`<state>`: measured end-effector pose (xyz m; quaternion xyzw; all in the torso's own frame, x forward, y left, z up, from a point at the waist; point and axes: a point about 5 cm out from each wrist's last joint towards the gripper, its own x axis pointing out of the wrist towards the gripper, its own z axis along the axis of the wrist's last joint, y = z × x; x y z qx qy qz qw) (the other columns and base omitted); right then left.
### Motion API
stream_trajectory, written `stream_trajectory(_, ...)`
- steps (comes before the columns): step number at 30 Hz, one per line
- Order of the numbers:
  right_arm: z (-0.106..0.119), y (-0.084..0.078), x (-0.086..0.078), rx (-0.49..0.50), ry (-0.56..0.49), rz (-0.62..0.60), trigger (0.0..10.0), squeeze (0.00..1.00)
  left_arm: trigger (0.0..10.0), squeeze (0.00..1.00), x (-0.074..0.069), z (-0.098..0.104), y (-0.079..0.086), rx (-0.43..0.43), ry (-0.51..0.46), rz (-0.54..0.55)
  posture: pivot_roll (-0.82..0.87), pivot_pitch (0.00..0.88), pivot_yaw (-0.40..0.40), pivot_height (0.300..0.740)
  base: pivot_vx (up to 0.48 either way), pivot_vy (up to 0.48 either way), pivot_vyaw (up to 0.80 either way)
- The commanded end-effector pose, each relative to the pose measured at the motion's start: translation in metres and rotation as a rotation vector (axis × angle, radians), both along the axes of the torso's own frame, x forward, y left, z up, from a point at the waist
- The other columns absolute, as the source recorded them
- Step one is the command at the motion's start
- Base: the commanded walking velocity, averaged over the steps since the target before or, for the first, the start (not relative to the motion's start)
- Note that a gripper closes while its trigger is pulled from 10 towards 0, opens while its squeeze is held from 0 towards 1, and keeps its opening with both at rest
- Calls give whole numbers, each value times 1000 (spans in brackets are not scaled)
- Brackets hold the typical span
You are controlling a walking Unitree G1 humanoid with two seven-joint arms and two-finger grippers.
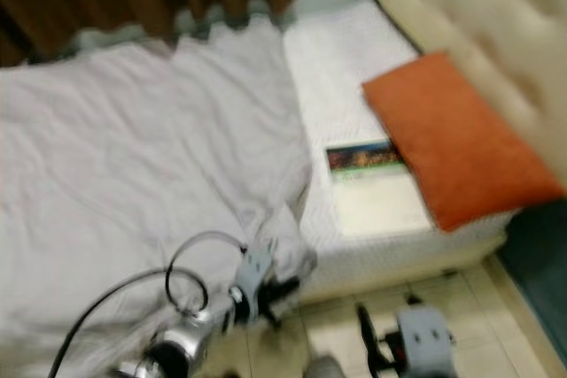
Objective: Clean up the room
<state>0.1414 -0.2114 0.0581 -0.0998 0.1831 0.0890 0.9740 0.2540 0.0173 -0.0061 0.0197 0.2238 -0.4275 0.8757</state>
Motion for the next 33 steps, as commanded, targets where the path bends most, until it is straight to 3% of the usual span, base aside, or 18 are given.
stream_trajectory(1, -4, -1, -8, 14, 48, 40, 10000, 0, 10000, 0, -12, 13, -45, -67, -21, -85, -440, 255, 37, 740, 0, 0, 0)
stream_trajectory(4, -6, -2, -8, 3, 60, 64, 10000, 0, 10000, 0, -13, 13, -48, -63, -27, -88, -439, 262, 28, 740, 0, 0, 0)
stream_trajectory(6, -3, -9, -5, -12, 63, 82, 10000, 0, 10000, 0, -15, 17, -57, -61, -67, -97, -424, 281, -29, 740, 0, 0, 0)
stream_trajectory(15, -5, -8, 2, -21, 82, 113, 10000, 0, 10000, 0, -29, 9, -63, -17, -58, -154, -396, 285, -34, 740, 0, -373, 0)
stream_trajectory(20, -7, -3, 4, -12, 86, 134, 10000, 0, 10000, 0, -46, -8, -58, 96, -41, -220, -390, 285, -21, 740, 0, -96, 0)
stream_trajectory(27, -8, -2, 3, -14, 87, 135, 10000, 0, 10000, 0, -57, -8, -70, 83, -50, -248, -393, 287, -13, 740, 0, 0, 0)
stream_trajectory(28, -8, -1, 4, -13, 86, 136, 10000, 0, 10000, 1000, -56, -6, -71, 72, -48, -240, -393, 286, -9, 740, 0, 0, 0)
stream_trajectory(33, -10, 0, 4, -12, 87, 138, 10000, 0, 10000, 1000, -56, -4, -74, 52, -45, -235, -392, 286, -9, 740, 0, 0, 0)
